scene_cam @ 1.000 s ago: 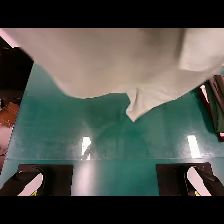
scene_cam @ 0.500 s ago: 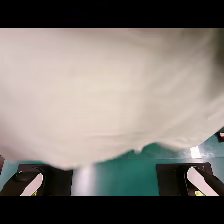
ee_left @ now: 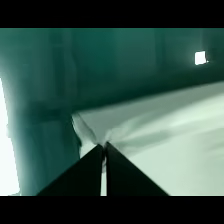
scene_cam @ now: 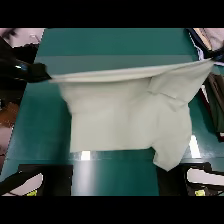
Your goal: Fold the shirts.
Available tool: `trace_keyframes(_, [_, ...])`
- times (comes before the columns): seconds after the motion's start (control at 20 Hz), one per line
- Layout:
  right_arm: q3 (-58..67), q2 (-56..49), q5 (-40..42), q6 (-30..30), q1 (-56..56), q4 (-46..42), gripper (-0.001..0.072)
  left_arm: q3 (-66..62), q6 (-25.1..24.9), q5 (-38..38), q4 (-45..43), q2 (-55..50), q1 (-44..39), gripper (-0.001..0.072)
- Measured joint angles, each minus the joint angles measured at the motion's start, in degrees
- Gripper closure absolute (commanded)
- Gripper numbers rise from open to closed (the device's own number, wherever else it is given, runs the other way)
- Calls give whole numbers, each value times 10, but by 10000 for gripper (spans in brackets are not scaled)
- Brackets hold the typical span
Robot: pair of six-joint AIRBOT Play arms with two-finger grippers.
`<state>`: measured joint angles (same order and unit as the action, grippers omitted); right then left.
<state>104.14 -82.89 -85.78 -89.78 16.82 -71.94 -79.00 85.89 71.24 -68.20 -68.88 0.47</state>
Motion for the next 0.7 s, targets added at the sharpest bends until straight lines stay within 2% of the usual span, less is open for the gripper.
trace_keyframes(0.15, [-20, -58, 79, -3, -41, -49, 703, 20, -13, -103, 18, -61, 1, 683])
trace_keyframes(0.4, [-29, -121, 204, -13, -78, -82, 703, 30, -33, -272, 64, -127, 0, 683])
trace_keyframes(0.55, [-31, -133, 257, -16, -86, -103, 703, 31, -48, -331, 77, -146, 0, 683])
trace_keyframes(0.7, [-31, -138, 267, -17, -87, -135, 703, 31, -59, -354, 84, -154, 0, 683])
